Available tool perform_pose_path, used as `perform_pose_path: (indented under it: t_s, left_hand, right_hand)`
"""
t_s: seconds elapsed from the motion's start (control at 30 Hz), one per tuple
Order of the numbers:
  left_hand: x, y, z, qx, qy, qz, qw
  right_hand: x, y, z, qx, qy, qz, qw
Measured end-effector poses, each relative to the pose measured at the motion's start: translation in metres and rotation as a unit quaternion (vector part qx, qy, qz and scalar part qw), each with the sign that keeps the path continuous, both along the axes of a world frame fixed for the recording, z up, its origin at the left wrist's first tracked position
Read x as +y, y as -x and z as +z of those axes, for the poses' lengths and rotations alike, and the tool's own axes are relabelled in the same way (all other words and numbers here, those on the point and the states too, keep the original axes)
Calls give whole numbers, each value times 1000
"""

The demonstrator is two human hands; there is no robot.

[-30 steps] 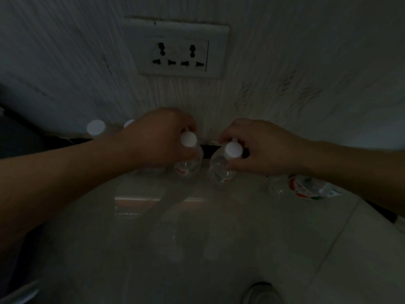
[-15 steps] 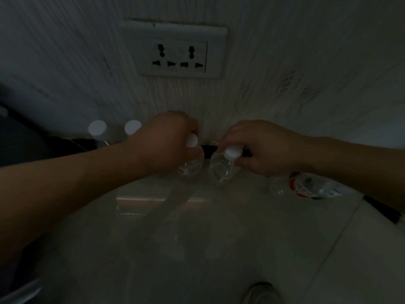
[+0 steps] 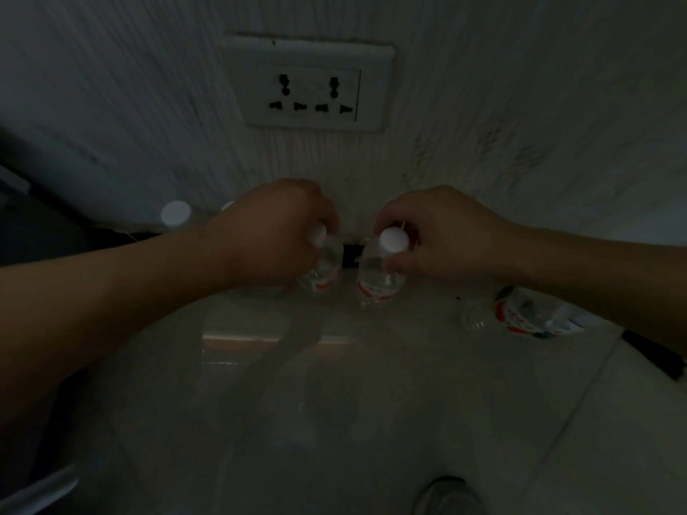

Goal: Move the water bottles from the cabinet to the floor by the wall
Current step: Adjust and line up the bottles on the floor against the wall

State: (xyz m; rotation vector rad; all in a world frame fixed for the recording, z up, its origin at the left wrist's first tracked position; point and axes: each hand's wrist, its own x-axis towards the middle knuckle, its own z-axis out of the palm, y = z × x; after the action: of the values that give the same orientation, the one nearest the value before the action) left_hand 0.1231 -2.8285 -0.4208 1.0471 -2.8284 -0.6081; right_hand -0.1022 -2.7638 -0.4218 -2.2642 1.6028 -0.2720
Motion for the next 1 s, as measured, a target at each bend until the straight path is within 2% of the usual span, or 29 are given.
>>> perform_pose_path:
  t_s: [0.43,1.0]
  left_hand:
    - [7,-10,10,-16,-55,-69,996]
    - [-14,-15,11,-13,-20,-107,994]
  right_hand:
    - [-3,-11,8,2,-2,-26,1000]
    - [-17,-29,6,-20,6,-1,1000]
